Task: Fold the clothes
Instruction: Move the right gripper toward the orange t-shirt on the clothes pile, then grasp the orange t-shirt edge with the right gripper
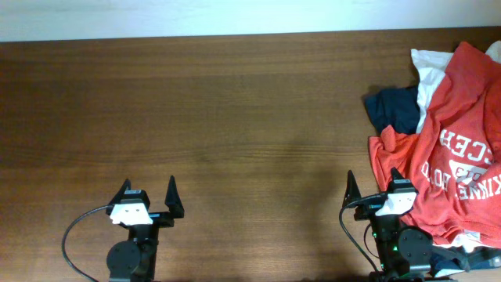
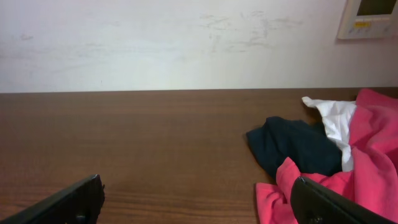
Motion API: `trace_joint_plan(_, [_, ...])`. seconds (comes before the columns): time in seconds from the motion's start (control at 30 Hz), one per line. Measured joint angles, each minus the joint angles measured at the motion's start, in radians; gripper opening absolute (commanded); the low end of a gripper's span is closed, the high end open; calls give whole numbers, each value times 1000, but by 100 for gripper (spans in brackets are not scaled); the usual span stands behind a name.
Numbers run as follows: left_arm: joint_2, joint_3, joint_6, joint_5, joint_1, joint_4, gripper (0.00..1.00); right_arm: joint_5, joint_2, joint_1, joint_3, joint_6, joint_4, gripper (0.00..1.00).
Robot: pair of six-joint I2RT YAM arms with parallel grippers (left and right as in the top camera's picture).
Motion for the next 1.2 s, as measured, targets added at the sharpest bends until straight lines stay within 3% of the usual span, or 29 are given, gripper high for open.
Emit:
trace_joint_plan(0.17, [0, 0, 0, 25, 0, 1, 99, 0, 0, 0, 0, 0, 0, 99])
trace_joint_plan(0.47, [55, 39, -75, 68, 0, -5, 99, -66, 74, 0, 76, 141, -50, 99])
trace_joint_plan(0.63, [375, 270, 22, 72, 0, -120, 99, -70, 402, 0, 344, 144, -175, 99])
trace_joint_plan(0.83, [846, 651, 53, 75, 2, -418, 99, -72, 955, 0, 811, 72, -658, 99])
trace_joint_plan(0.87, [919, 706, 53, 75, 2, -463, 99, -73, 1009, 0, 854, 60, -667, 99])
trace_joint_plan(1.0, [1038, 818, 53, 75, 2, -584, 99, 48, 1199, -101, 908, 62, -731, 98])
trace_joint_plan(1.2, [1043, 828, 53, 76, 2, -562, 99, 114, 1508, -162, 910, 113, -651, 94])
